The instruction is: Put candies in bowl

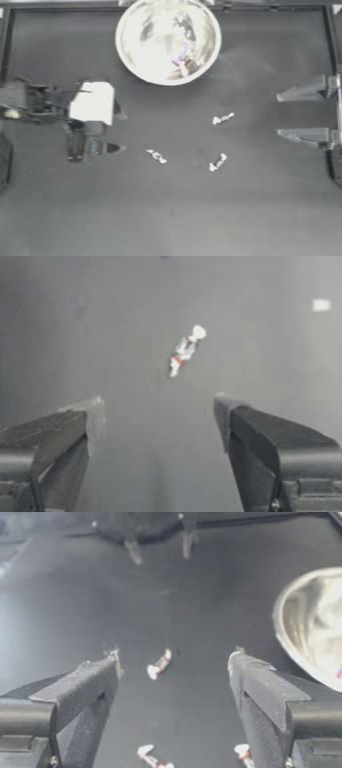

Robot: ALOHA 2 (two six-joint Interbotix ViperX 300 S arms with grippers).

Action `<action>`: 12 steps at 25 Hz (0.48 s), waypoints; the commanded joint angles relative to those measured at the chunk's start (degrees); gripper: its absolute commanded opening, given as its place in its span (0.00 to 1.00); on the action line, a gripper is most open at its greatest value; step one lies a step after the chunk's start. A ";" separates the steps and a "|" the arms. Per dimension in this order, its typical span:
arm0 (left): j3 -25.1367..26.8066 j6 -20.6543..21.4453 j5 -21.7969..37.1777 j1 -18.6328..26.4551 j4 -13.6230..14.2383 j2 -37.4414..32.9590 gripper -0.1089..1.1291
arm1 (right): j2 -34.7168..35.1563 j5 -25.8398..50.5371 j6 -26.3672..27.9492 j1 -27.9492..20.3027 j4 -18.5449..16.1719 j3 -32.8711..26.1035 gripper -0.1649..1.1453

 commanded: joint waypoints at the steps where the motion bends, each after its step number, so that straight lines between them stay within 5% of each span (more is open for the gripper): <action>1: -3.52 1.58 -0.09 -0.35 0.09 2.99 0.87 | -0.88 -1.23 0.00 0.09 0.35 0.00 0.85; 12: -10.02 3.96 1.85 -1.32 0.09 14.41 0.87 | -1.14 -2.46 -0.09 0.09 0.35 0.44 0.85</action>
